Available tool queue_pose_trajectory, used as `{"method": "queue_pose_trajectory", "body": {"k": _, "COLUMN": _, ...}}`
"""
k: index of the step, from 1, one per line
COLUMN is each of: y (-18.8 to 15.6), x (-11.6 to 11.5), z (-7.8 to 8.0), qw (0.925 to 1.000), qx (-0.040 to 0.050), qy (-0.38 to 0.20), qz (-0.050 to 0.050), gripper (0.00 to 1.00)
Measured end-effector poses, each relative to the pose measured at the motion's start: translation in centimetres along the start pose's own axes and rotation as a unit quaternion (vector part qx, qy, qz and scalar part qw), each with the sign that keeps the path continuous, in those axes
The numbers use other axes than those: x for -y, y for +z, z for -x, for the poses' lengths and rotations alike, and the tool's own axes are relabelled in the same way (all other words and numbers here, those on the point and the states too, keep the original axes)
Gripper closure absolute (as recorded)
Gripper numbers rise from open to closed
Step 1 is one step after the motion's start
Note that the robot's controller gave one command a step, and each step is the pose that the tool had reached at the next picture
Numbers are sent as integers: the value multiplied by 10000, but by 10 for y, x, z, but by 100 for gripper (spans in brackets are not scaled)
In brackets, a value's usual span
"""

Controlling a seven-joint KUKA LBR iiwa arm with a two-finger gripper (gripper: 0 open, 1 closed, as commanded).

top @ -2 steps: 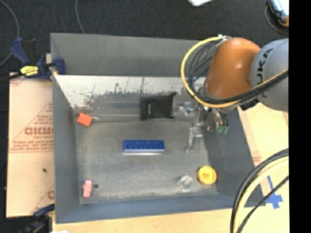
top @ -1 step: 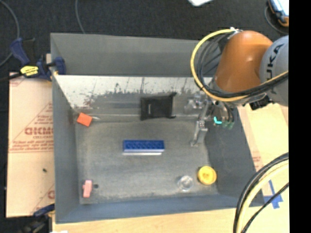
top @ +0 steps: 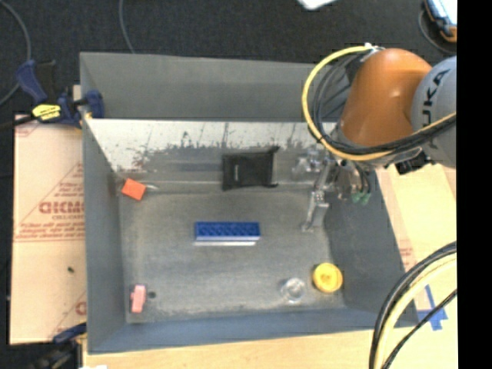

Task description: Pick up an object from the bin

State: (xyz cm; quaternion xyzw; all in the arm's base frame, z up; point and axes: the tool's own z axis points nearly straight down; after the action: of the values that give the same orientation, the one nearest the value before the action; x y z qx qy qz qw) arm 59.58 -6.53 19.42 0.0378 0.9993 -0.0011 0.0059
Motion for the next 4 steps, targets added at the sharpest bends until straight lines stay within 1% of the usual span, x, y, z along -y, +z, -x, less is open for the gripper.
{"method": "queue_pose_trajectory", "body": {"k": 1, "y": 66, "x": 28, "z": -61, "qw": 9987, "qx": 20, "qy": -500, "qz": -6, "gripper": 0}}
{"method": "queue_pose_trajectory", "body": {"k": 2, "y": 67, "x": 25, "z": -57, "qw": 9995, "qx": 16, "qy": -319, "qz": 1, "gripper": 0}}
{"method": "queue_pose_trajectory", "body": {"k": 3, "y": 54, "x": 19, "z": -40, "qw": 9999, "qx": 32, "qy": -166, "qz": 0, "gripper": 0}}
{"method": "queue_pose_trajectory", "body": {"k": 4, "y": 54, "x": 20, "z": -41, "qw": 9999, "qx": 21, "qy": -170, "qz": -2, "gripper": 0}}
